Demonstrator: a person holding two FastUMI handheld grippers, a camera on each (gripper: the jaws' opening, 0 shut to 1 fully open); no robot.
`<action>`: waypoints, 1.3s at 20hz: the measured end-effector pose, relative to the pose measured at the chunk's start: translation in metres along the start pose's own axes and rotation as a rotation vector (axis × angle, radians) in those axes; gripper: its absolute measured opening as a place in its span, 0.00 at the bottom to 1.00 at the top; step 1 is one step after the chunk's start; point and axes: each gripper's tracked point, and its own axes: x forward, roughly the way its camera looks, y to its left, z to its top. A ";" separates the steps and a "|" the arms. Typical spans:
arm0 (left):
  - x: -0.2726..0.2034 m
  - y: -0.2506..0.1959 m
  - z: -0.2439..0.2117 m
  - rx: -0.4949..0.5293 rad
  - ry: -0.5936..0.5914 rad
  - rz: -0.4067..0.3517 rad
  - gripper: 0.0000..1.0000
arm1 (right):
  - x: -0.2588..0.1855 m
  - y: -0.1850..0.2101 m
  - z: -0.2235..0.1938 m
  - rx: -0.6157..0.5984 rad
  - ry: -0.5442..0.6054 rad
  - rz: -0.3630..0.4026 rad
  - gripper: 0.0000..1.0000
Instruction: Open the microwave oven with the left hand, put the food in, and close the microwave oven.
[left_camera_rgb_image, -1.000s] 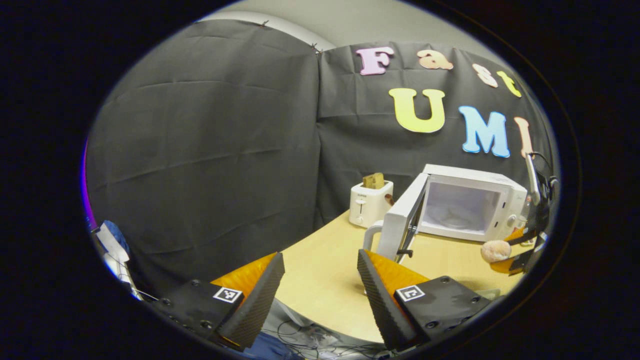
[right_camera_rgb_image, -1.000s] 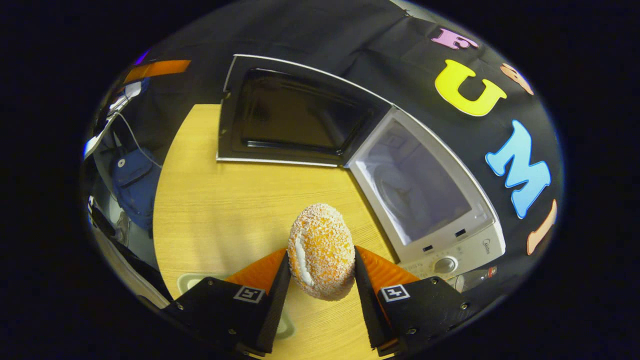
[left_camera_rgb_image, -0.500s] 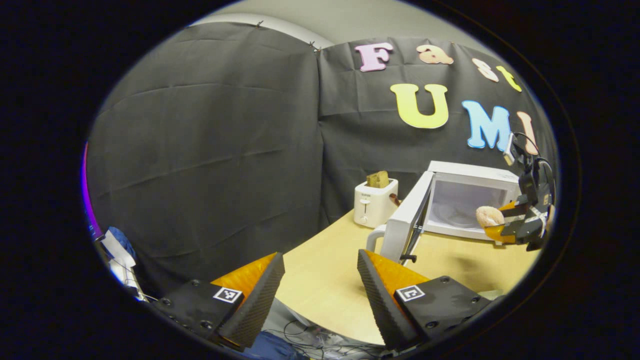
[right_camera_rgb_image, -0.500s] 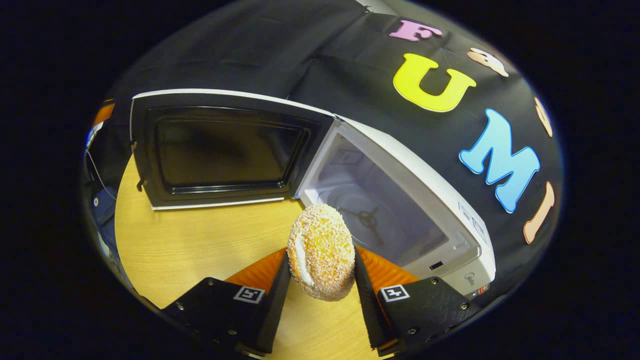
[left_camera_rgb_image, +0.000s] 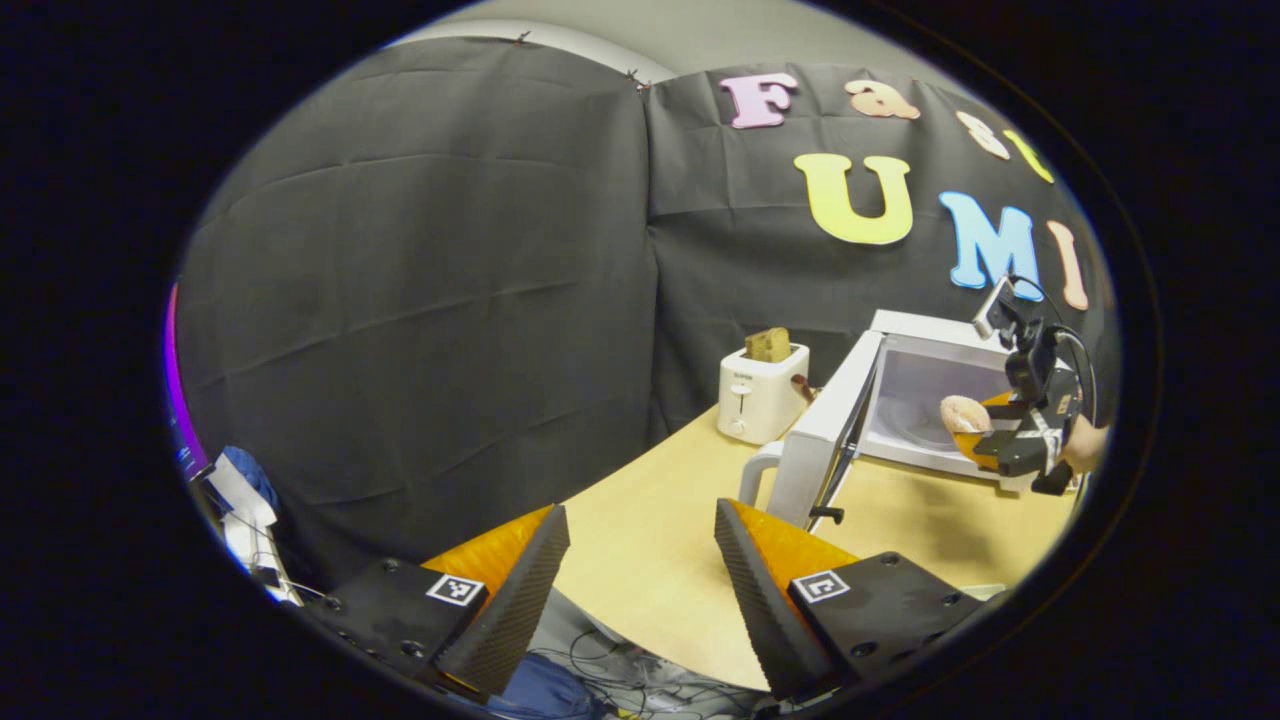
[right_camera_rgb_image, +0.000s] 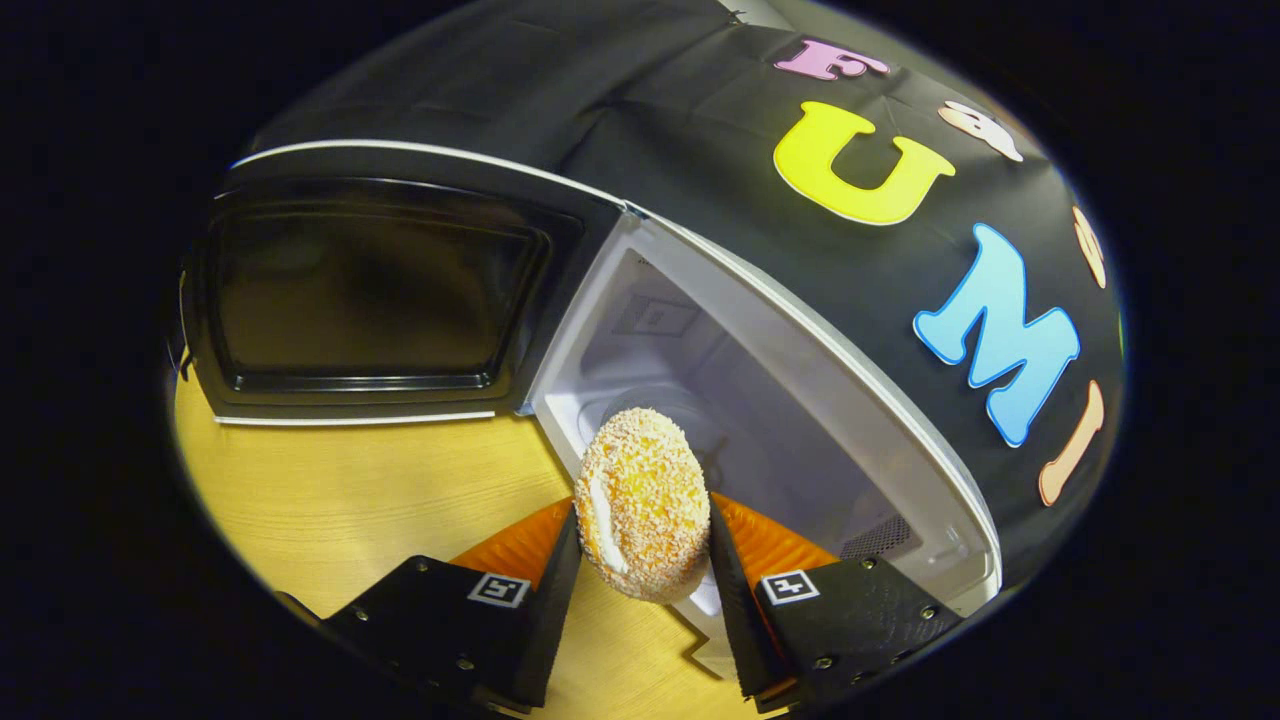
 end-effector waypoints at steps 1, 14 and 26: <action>-0.001 0.000 -0.001 -0.001 0.006 0.004 0.95 | 0.007 -0.002 -0.006 -0.004 0.010 -0.016 0.69; -0.029 0.013 -0.024 0.009 0.098 0.084 0.96 | 0.082 -0.002 -0.012 -0.168 -0.013 -0.063 0.69; -0.041 0.011 -0.029 -0.005 0.108 0.110 0.94 | 0.086 -0.024 -0.008 -0.113 -0.014 -0.095 0.71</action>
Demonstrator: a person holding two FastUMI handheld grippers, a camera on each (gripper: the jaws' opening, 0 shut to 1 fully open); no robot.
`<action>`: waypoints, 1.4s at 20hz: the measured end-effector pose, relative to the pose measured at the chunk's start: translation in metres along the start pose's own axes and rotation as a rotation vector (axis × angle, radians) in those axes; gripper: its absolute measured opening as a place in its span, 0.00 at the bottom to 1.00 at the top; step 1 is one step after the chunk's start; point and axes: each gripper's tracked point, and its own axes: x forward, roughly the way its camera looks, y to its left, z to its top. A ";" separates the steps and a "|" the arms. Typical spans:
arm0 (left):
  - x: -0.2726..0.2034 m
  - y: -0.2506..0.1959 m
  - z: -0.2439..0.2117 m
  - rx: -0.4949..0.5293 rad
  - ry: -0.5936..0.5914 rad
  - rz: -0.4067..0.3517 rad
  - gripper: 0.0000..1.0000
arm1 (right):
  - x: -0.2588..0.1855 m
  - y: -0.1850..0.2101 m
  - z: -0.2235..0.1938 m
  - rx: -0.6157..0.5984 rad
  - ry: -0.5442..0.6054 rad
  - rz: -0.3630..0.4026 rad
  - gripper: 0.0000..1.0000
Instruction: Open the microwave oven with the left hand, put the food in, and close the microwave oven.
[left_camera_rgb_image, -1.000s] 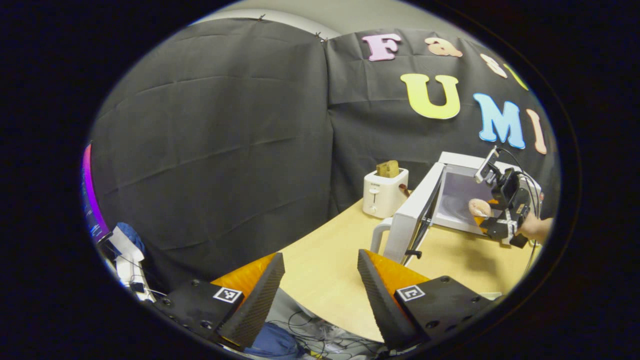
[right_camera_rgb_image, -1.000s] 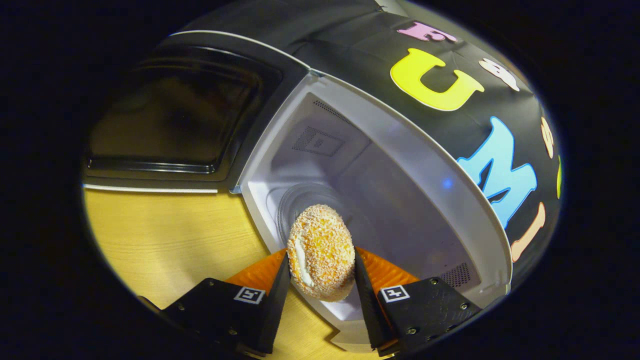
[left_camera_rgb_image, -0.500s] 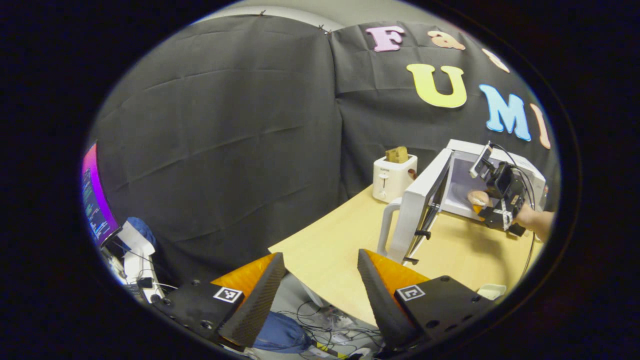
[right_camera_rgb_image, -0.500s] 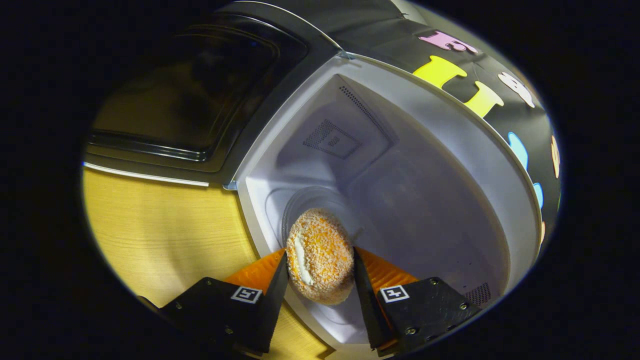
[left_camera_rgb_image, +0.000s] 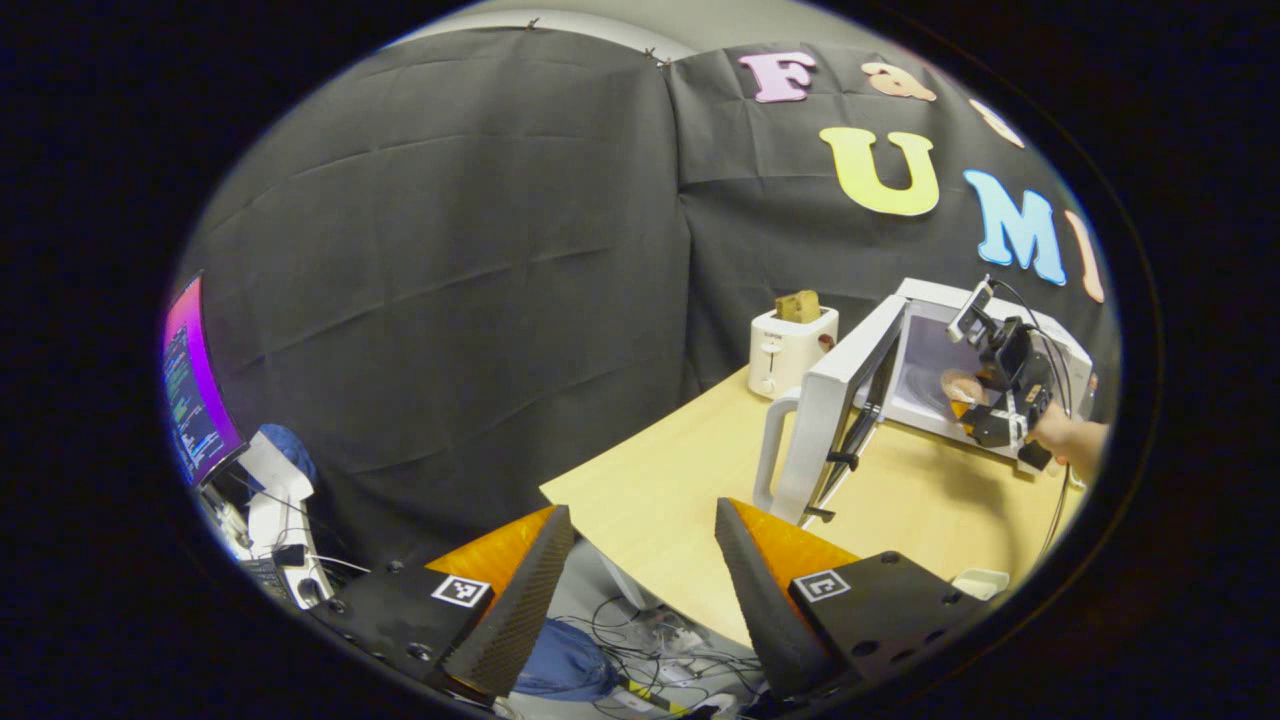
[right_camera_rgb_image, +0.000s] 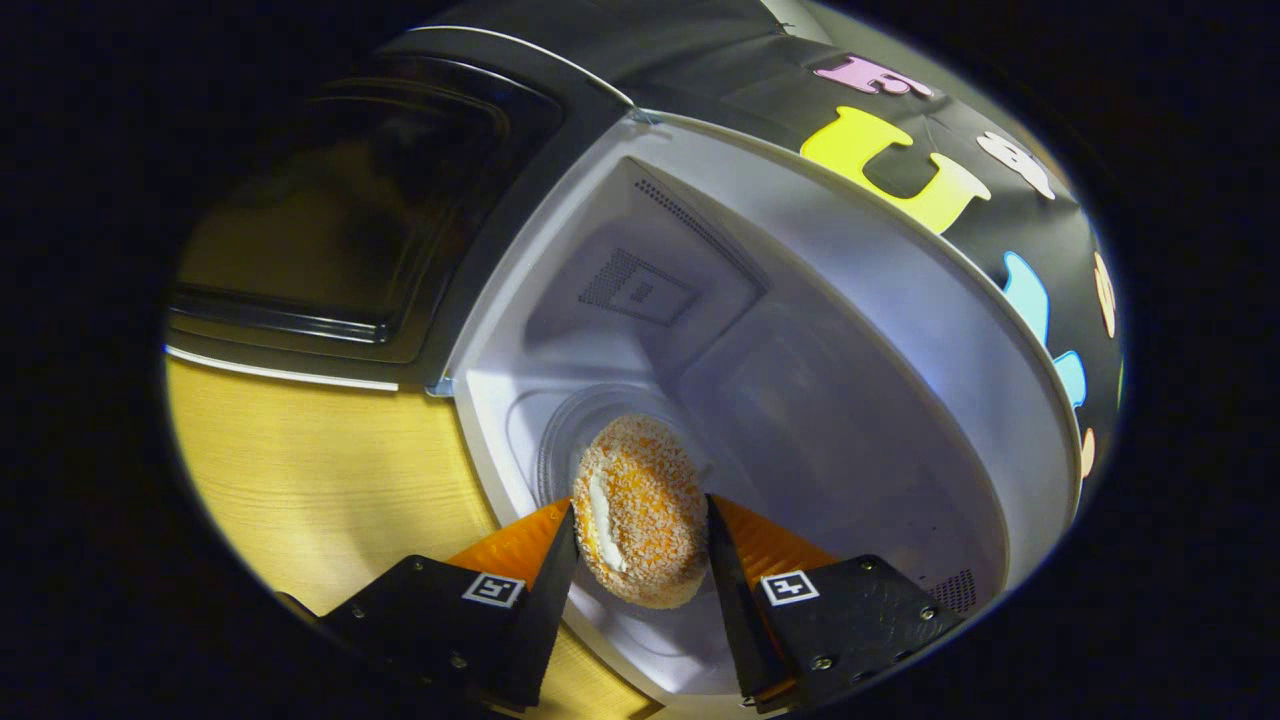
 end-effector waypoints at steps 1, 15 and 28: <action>-0.001 -0.001 0.000 0.001 -0.001 0.002 0.94 | 0.003 -0.002 -0.005 0.011 0.014 -0.010 0.71; 0.008 -0.020 0.026 -0.003 -0.082 -0.071 0.94 | -0.072 -0.012 0.051 0.004 -0.129 -0.011 0.83; 0.073 -0.020 0.073 -0.004 -0.220 -0.188 0.95 | -0.255 -0.046 0.089 0.383 -0.305 -0.027 0.82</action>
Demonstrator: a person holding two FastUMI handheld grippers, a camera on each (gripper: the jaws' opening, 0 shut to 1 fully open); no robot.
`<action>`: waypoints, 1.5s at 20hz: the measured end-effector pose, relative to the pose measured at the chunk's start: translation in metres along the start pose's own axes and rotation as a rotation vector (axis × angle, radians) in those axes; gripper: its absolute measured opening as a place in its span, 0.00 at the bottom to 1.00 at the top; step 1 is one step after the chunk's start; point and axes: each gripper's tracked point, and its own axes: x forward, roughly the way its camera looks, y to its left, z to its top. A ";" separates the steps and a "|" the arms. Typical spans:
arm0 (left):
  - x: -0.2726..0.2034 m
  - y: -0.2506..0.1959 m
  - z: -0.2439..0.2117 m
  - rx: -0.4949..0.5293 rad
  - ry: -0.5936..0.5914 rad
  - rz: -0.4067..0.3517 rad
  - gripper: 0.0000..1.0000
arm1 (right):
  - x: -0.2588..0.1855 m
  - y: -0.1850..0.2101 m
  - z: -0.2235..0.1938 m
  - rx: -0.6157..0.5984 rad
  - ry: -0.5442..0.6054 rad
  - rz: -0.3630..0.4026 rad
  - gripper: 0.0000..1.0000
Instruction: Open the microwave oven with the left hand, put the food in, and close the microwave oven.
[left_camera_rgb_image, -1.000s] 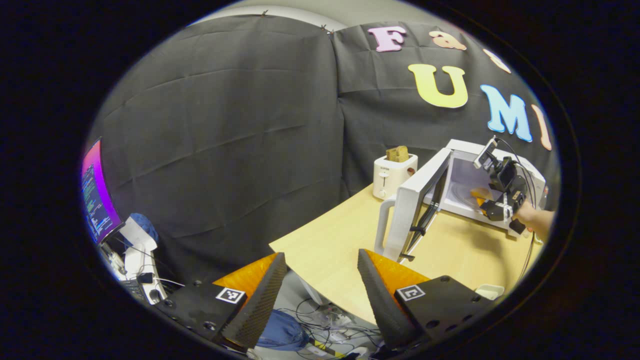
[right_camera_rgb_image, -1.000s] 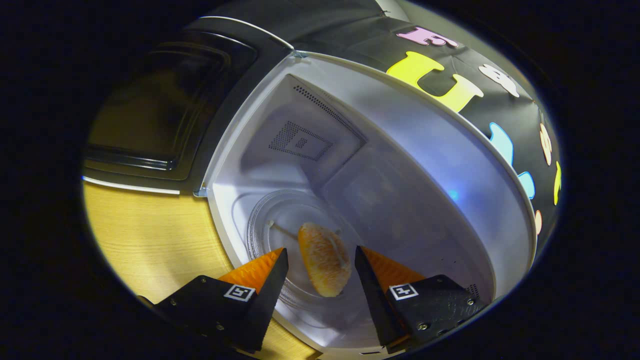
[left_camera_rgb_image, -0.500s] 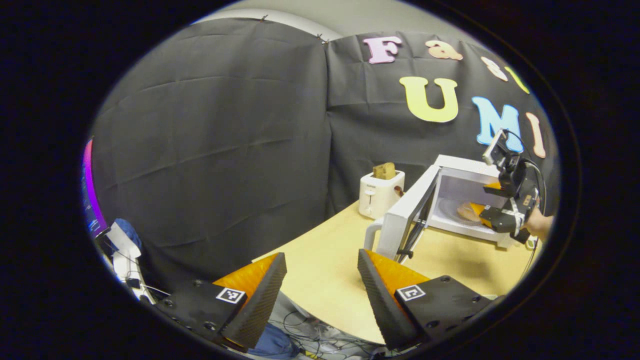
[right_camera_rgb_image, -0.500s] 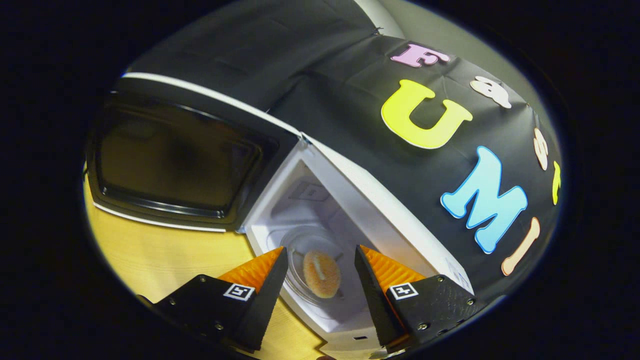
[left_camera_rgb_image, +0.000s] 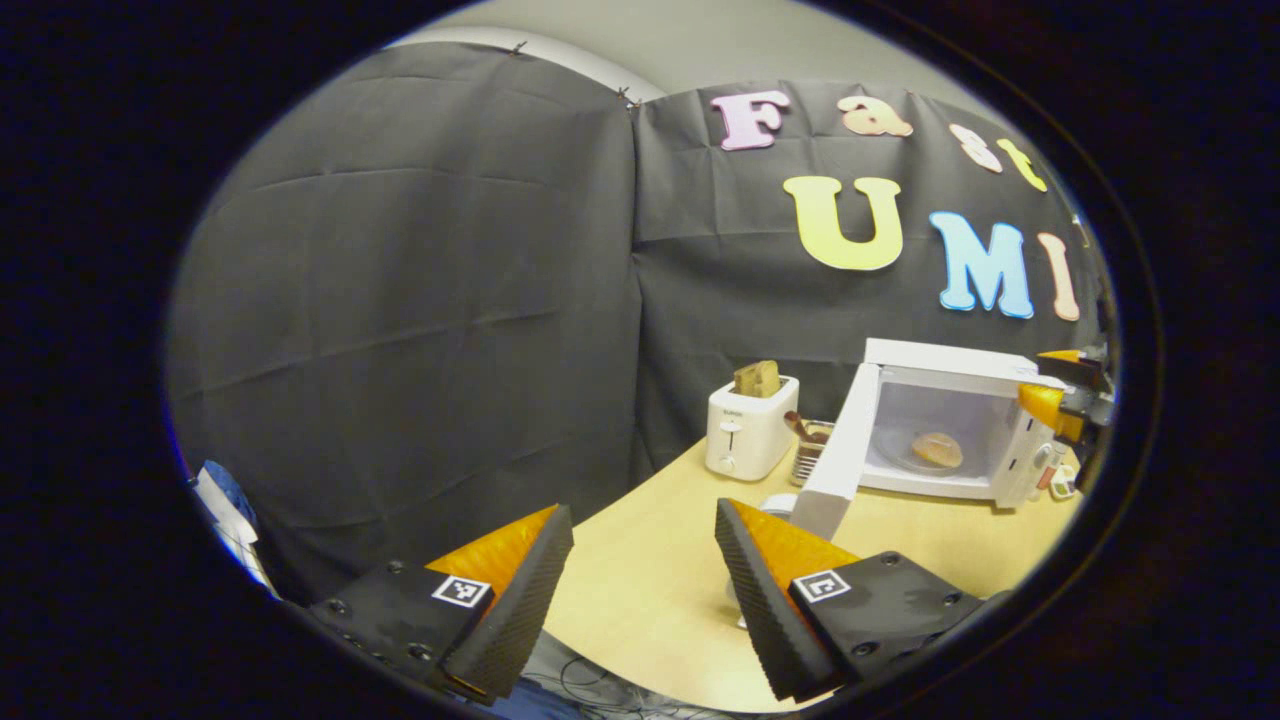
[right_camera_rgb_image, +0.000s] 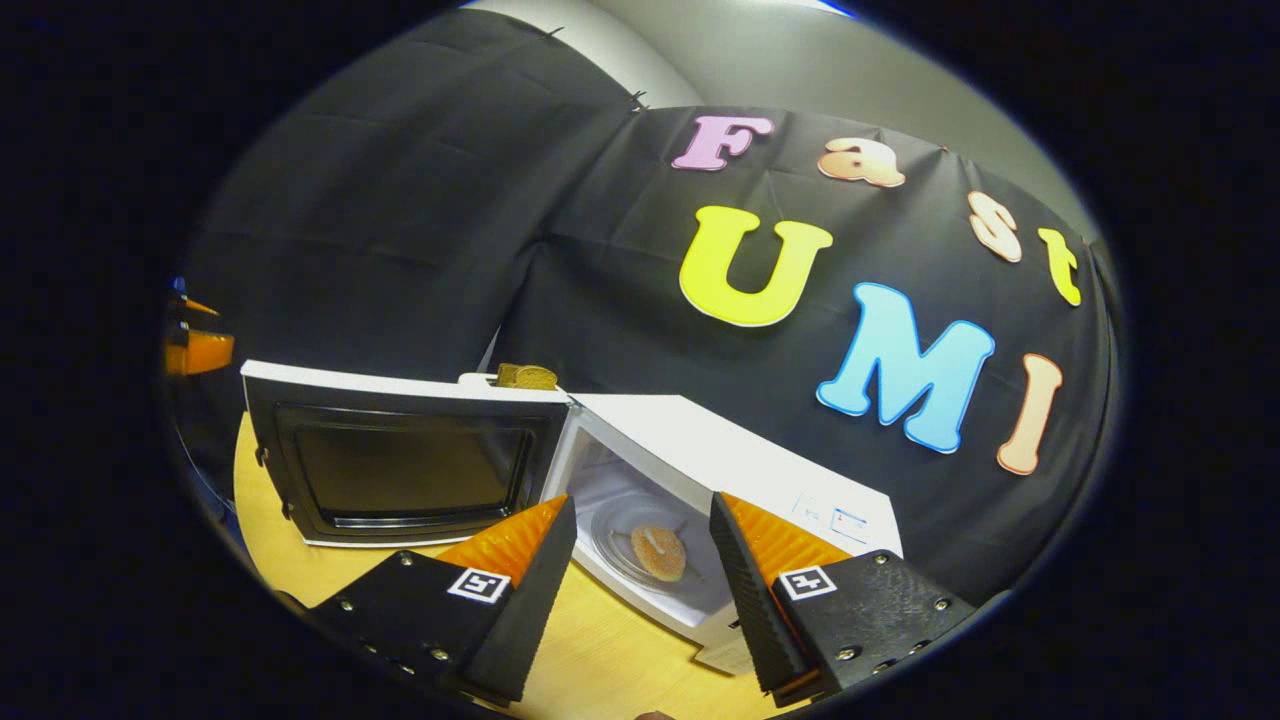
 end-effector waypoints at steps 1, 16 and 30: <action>0.005 -0.002 -0.001 -0.010 -0.011 -0.016 0.95 | -0.011 -0.006 0.001 0.021 0.005 -0.013 0.82; 0.085 -0.031 -0.048 -0.023 0.099 -0.183 0.28 | -0.128 -0.073 -0.027 0.152 0.093 -0.233 0.83; 0.031 -0.117 -0.045 0.038 0.093 -0.442 0.08 | -0.158 -0.072 -0.039 0.201 0.107 -0.286 0.82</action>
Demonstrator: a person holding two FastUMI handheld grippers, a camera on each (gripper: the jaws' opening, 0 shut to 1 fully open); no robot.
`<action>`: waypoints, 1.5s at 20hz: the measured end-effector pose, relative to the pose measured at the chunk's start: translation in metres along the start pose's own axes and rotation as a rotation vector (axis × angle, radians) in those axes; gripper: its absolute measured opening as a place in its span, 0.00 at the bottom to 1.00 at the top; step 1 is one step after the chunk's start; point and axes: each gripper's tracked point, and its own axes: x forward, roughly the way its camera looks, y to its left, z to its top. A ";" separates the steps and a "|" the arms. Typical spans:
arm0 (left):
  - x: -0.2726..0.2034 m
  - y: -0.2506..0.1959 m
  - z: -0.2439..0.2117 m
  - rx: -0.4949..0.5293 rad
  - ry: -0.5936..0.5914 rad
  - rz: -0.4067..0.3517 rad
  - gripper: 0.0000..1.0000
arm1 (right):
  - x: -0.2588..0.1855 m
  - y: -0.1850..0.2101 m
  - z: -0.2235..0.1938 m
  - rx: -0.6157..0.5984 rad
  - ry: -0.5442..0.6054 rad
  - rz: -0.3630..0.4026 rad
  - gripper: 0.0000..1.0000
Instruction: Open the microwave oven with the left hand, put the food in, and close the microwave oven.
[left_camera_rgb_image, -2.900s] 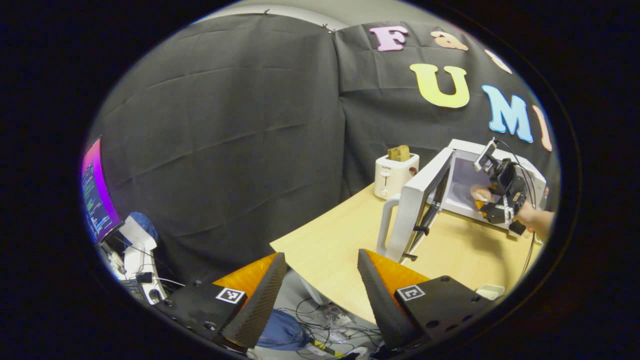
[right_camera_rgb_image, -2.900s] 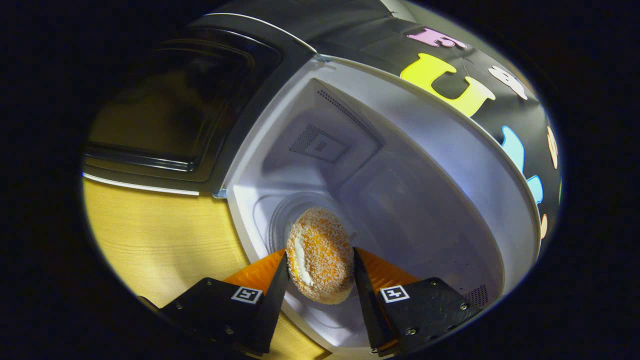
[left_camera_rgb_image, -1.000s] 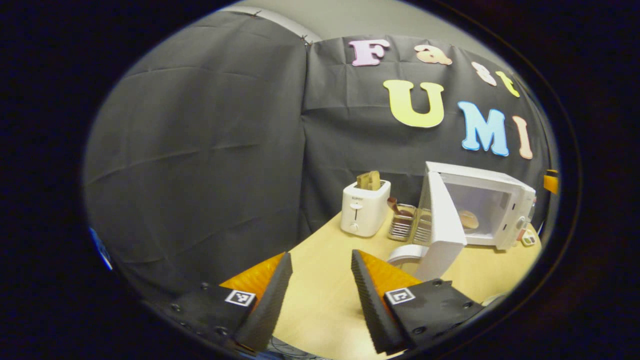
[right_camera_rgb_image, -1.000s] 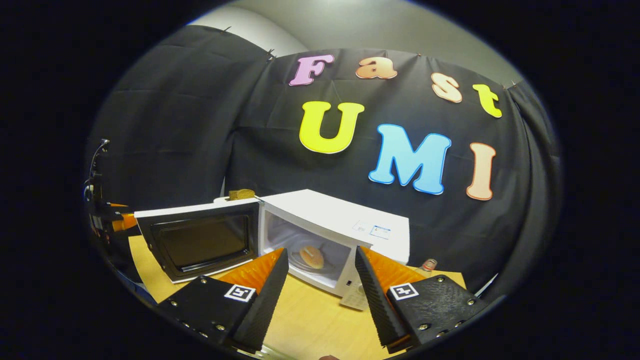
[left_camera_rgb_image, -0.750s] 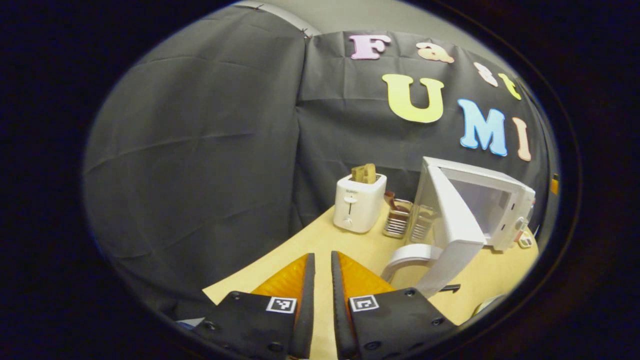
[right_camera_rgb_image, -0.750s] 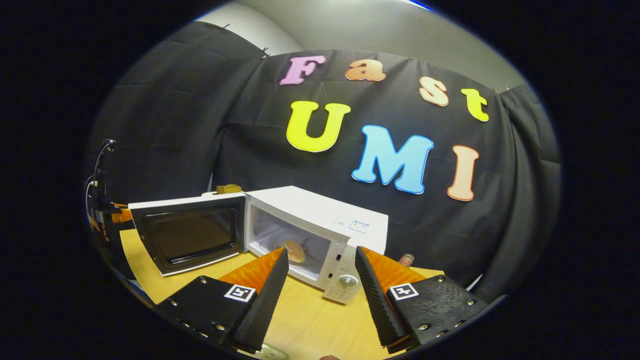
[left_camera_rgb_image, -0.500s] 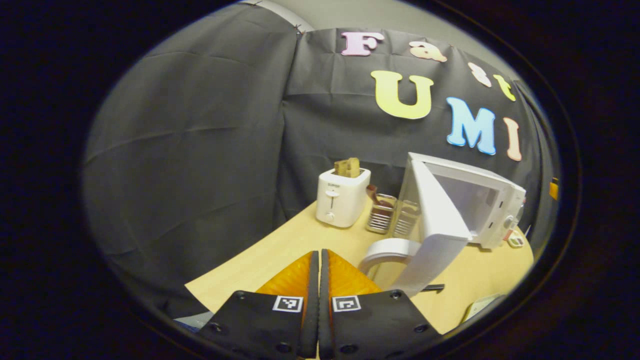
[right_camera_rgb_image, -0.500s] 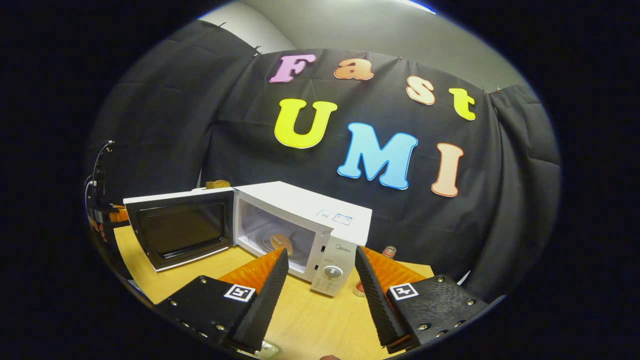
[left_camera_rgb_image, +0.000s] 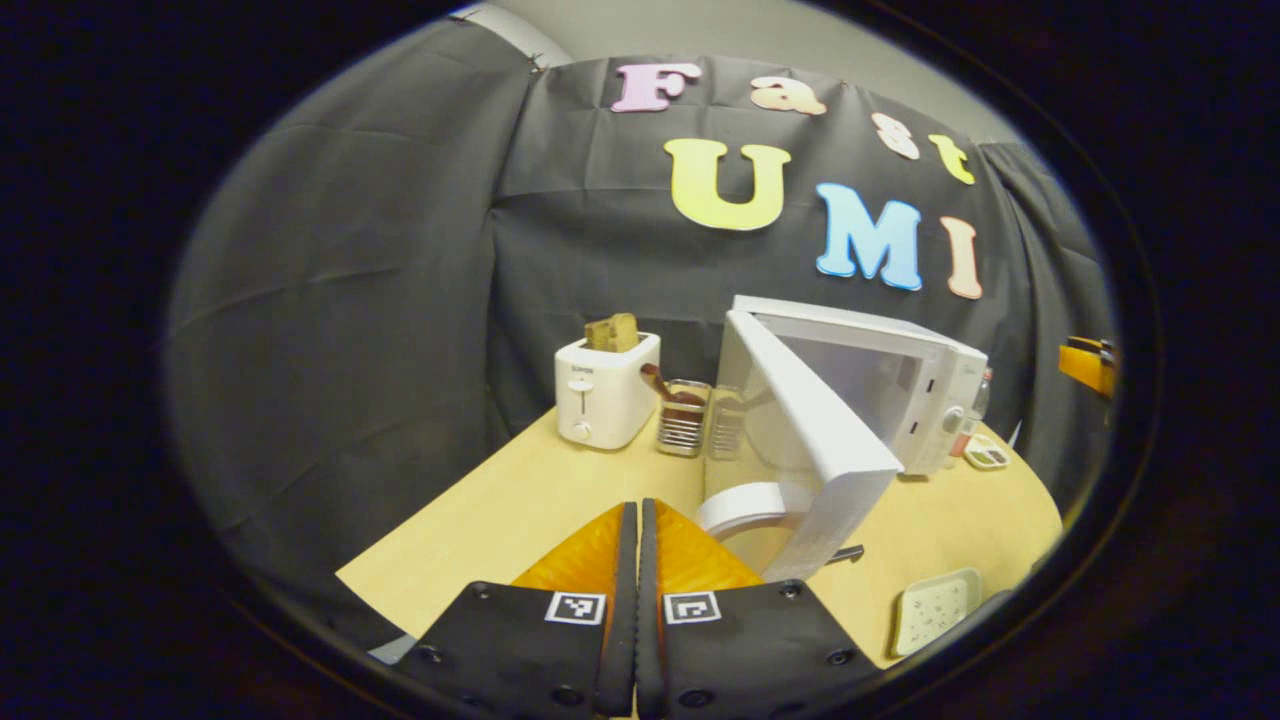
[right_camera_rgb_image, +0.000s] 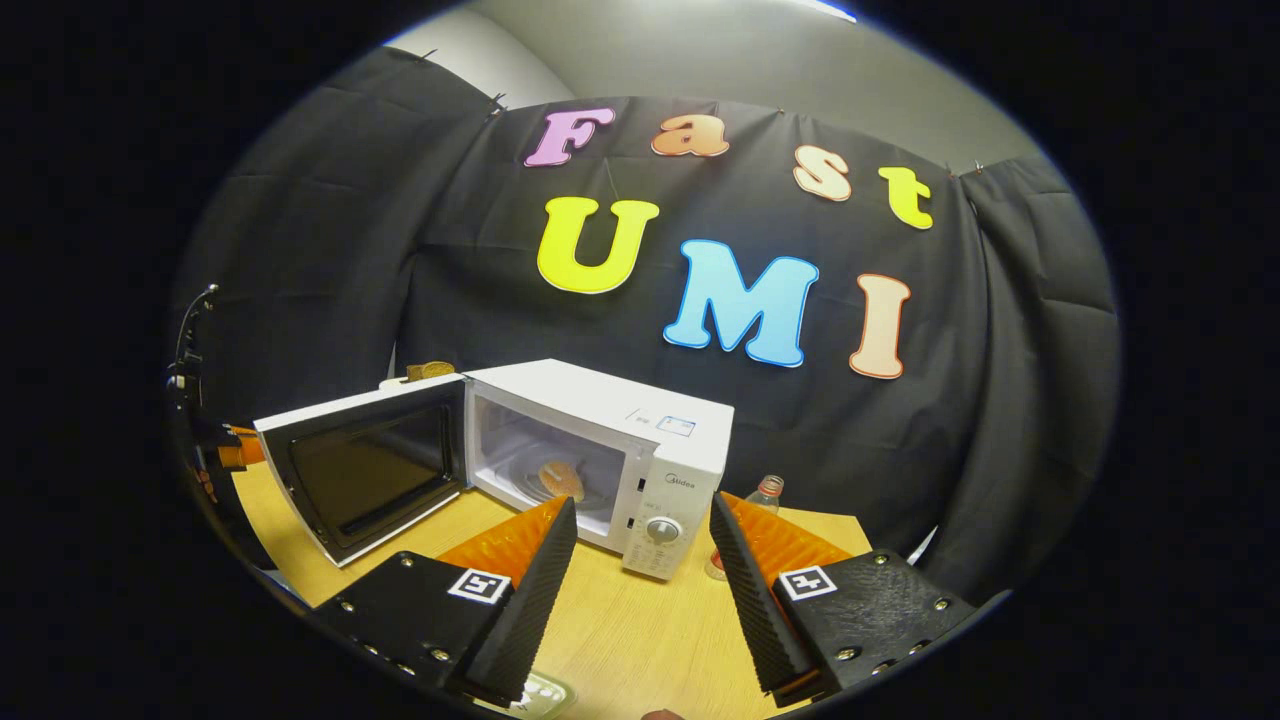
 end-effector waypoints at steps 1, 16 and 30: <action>0.000 -0.011 0.001 0.011 0.000 -0.025 0.08 | 0.000 0.000 0.000 -0.004 0.001 0.000 0.82; 0.023 -0.170 0.010 0.108 0.025 -0.329 0.08 | -0.019 -0.057 -0.007 0.019 0.000 -0.084 0.82; 0.091 -0.276 0.032 0.178 0.009 -0.463 0.07 | -0.038 -0.131 -0.034 0.075 0.022 -0.209 0.83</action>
